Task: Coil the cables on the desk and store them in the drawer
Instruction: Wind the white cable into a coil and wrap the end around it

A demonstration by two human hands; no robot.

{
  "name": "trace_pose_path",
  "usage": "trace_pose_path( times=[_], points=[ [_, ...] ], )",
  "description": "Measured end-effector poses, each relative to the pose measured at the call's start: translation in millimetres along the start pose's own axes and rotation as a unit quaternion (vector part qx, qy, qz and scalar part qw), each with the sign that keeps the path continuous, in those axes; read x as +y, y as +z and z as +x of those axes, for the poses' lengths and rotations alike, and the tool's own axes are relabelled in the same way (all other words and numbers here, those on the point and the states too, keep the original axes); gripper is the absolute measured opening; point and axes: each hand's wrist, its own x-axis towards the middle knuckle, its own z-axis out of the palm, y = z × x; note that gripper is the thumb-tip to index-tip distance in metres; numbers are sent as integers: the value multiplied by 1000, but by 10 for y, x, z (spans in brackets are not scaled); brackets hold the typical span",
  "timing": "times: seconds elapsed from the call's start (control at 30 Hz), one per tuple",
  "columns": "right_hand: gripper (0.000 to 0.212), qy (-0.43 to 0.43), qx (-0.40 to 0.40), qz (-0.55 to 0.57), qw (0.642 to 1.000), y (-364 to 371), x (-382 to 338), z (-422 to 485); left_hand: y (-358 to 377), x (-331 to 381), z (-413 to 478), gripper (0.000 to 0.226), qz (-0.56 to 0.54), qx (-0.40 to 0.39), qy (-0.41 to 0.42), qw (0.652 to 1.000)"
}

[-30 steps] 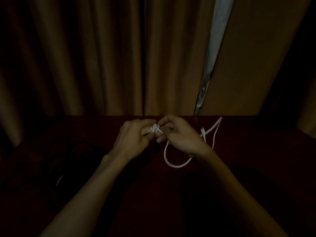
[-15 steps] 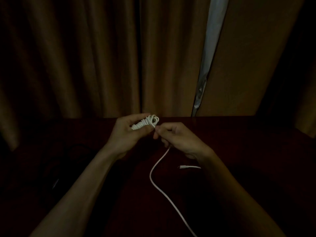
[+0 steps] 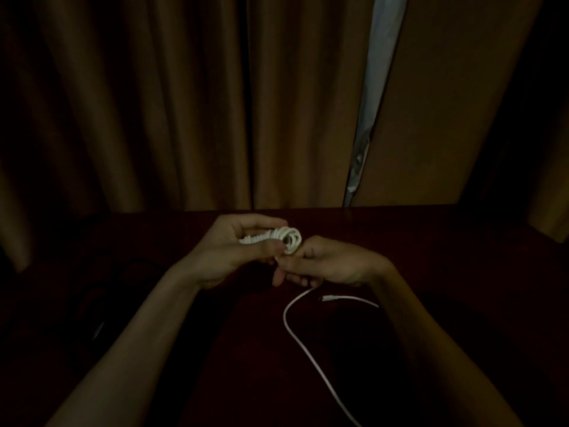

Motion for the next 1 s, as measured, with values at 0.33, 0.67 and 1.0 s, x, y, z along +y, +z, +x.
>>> trace_pose_path(
  times=[0.33,0.67,1.0],
  points=[
    [9,55,5,-97,994,-70,113,25,-91,-62,-49,43,139,-113,-35,983],
    [13,14,159,-181,970,-45,132,95,-54,-186,-17,40,211,-120,-36,969],
    [27,35,233,-224,946,64,-61,135,-17,-297,66,36,312,-48,4,949]
  ],
)
